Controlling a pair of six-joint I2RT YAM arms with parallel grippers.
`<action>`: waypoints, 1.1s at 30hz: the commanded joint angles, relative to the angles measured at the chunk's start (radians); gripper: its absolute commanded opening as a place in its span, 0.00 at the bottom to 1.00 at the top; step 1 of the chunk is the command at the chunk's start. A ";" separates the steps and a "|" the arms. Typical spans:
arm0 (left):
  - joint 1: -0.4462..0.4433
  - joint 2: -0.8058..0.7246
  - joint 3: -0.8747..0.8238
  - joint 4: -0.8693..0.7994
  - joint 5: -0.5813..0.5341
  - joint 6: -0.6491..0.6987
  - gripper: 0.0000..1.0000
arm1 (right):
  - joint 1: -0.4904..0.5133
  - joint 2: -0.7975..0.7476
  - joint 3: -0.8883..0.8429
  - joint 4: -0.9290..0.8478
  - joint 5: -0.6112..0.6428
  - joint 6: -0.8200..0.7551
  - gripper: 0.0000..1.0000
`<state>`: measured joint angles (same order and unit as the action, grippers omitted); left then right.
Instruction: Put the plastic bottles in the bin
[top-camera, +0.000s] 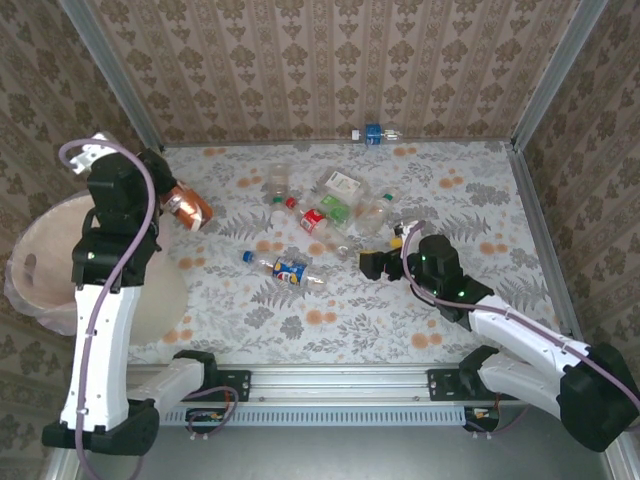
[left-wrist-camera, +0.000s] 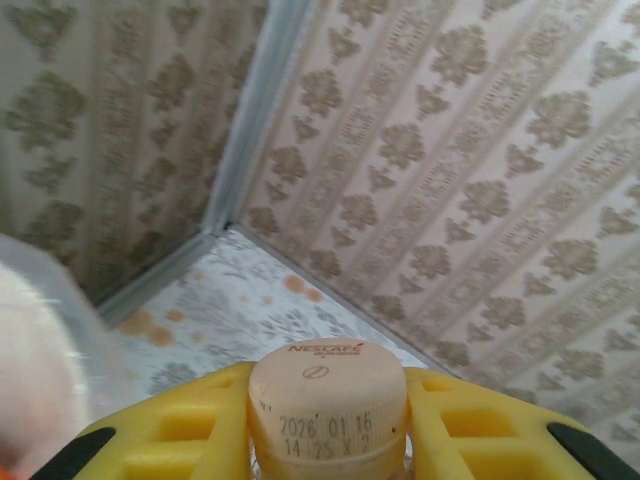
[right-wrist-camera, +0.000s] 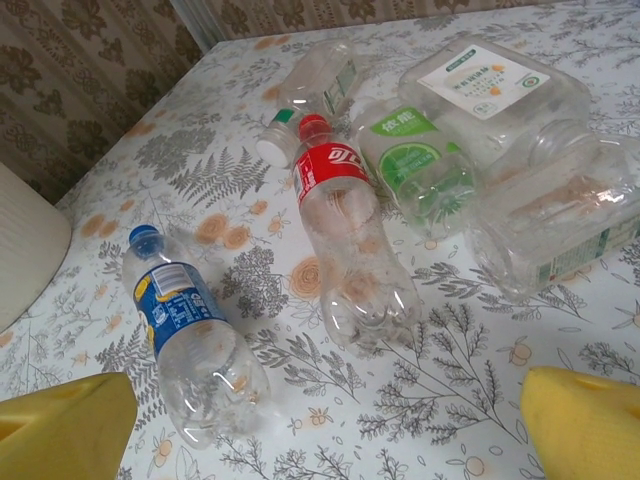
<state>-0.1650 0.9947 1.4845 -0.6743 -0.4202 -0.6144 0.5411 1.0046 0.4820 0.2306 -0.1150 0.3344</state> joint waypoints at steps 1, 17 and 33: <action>0.048 -0.020 0.041 -0.056 -0.083 0.071 0.21 | 0.008 0.011 0.040 0.034 -0.031 -0.026 1.00; 0.322 0.008 0.119 -0.079 -0.271 0.204 0.29 | 0.014 0.038 0.054 0.033 -0.041 -0.043 1.00; 0.651 0.083 0.008 -0.142 0.237 0.064 0.60 | 0.017 0.063 0.078 0.010 -0.042 -0.060 1.00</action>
<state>0.4793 1.0801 1.4979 -0.8062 -0.2989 -0.5335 0.5510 1.0615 0.5297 0.2371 -0.1429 0.2897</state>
